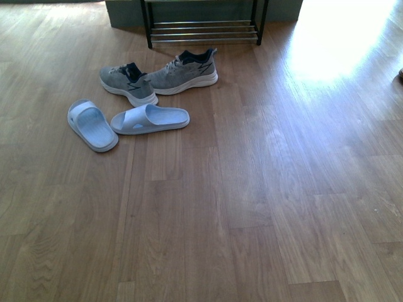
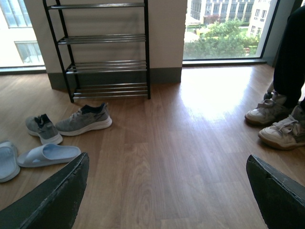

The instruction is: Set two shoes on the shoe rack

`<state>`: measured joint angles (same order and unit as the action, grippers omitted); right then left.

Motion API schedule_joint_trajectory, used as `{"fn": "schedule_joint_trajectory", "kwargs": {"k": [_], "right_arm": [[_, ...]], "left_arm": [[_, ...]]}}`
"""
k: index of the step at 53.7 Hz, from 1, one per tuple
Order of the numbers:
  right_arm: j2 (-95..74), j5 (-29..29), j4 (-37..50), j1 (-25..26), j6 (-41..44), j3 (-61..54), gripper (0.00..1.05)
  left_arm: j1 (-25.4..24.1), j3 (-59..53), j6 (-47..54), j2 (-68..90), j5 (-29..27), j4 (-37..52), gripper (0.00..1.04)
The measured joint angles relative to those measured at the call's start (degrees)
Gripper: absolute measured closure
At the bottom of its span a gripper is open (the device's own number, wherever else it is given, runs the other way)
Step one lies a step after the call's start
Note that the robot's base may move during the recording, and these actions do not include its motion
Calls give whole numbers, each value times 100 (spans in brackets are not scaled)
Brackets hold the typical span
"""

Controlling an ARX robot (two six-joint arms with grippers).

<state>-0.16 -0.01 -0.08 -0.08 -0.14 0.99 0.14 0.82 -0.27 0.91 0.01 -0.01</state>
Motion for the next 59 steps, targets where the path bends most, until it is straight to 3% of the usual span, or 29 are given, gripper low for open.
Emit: {"fn": "schedule_joint_trajectory", "kwargs": {"k": [59], "right_arm": [[0,0,0,2,0,0,9]], "left_arm": [[0,0,0,0,0,0,9]]}}
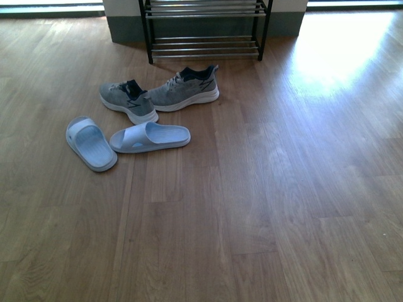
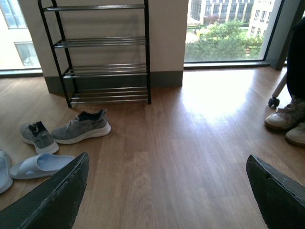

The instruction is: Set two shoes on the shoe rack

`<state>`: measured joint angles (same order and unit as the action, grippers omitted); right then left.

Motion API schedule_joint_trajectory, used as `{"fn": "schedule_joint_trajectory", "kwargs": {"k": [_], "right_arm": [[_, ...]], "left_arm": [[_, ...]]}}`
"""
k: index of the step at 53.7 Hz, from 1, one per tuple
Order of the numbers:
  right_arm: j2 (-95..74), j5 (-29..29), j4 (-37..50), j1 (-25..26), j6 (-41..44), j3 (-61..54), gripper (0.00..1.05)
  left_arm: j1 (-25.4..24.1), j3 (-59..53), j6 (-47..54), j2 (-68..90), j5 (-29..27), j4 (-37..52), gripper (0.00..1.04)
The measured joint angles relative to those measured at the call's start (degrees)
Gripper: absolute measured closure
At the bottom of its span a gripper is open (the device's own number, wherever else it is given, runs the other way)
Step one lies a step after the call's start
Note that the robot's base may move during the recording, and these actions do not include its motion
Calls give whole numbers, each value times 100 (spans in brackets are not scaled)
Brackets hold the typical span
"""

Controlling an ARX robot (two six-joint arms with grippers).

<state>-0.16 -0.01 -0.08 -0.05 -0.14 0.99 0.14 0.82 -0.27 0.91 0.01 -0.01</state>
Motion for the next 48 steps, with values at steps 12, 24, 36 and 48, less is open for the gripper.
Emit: {"fn": "schedule_joint_trajectory", "kwargs": {"k": [12,24,36,48], "right_arm": [[0,0,0,0,0,0,9],[0,0,0,0,0,0,9],[-2,-2,0,-2,0,0,9],[0,-7,0,-2,0,0,9]], "left_arm": [[0,0,0,0,0,0,9],[0,0,0,-2,0,-2,9],[0,0,0,-2,0,0,9],[0,0,0,-2,0,0,9]]}}
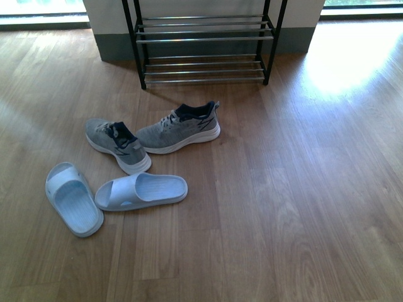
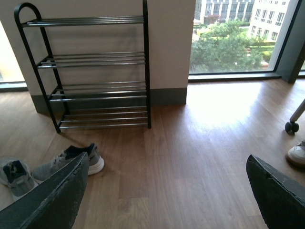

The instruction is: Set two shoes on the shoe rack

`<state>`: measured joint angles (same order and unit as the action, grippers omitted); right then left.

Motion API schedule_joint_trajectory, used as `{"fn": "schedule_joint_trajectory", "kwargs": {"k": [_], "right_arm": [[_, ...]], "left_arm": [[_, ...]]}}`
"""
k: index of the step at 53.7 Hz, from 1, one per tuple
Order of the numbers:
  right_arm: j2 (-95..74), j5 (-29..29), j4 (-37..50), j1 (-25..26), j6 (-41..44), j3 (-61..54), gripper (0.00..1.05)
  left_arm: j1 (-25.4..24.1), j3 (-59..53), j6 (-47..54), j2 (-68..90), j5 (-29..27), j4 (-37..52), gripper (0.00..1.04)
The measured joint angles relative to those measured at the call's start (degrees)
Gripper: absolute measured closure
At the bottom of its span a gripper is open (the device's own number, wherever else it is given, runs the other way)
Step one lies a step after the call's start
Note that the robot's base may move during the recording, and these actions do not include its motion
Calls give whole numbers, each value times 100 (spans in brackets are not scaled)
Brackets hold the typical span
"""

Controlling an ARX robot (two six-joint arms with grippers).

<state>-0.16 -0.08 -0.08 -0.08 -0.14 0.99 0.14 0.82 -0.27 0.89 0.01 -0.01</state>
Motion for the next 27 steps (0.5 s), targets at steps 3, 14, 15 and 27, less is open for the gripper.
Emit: {"fn": "schedule_joint_trajectory", "kwargs": {"k": [3,14,15,27], "right_arm": [[0,0,0,0,0,0,9],[0,13,0,0,0,0,9],[0,11,0,0,0,0,9],[0,9,0,0,0,0,9]], "left_arm": [[0,0,0,0,0,0,9],[0,0,0,0,-4,0,9],[0,0,0,0,-4,0,9],[0,0,0,0,-2,0,9]]}}
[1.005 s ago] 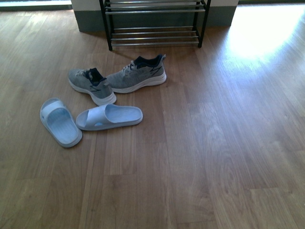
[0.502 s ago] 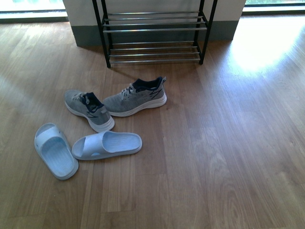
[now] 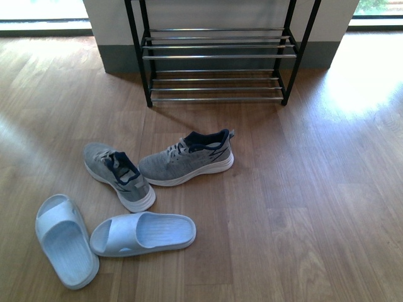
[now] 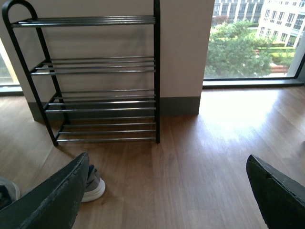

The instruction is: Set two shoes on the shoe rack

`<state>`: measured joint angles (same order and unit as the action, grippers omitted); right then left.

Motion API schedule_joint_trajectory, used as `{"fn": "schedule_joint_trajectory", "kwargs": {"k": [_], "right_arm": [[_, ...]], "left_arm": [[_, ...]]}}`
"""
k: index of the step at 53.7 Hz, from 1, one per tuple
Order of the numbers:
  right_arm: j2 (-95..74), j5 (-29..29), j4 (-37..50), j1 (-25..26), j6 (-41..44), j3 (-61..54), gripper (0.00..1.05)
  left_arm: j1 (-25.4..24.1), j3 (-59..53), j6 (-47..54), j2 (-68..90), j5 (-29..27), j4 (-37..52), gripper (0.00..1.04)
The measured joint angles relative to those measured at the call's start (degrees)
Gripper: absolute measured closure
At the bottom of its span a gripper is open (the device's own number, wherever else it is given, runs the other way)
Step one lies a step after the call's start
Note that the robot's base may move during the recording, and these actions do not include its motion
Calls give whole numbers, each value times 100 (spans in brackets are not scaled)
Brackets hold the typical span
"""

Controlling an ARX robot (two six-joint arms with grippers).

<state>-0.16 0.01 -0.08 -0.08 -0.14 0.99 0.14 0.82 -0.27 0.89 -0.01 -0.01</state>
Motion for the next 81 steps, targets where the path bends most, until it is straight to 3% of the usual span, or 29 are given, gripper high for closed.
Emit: {"fn": "schedule_joint_trajectory", "kwargs": {"k": [38,41,45,53,65,74,81], "right_arm": [[0,-2,0,0,0,0,9],[-2,0,0,0,0,0,9],[0,-4,0,0,0,0,9],[0,-7,0,0,0,0,9],[0,-2,0,0,0,0,9],[0,-2,0,0,-2,0,9],[0,-2,0,0,0,0,9]], "left_arm": [[0,0,-4,2,-4,-2,9],[216,173,-522,256,-706,-557,9],[638,516,-1624,1215,-1626,-1071,9],[970,1060,-3161,3792,-1460,146,9],[1073,2378,-3399,8349,-1351,1707,9],[1078,3620,-3451,11490,-1095,2120,9],[1075,4433,-3580,12819,-1178,2020,9]]}}
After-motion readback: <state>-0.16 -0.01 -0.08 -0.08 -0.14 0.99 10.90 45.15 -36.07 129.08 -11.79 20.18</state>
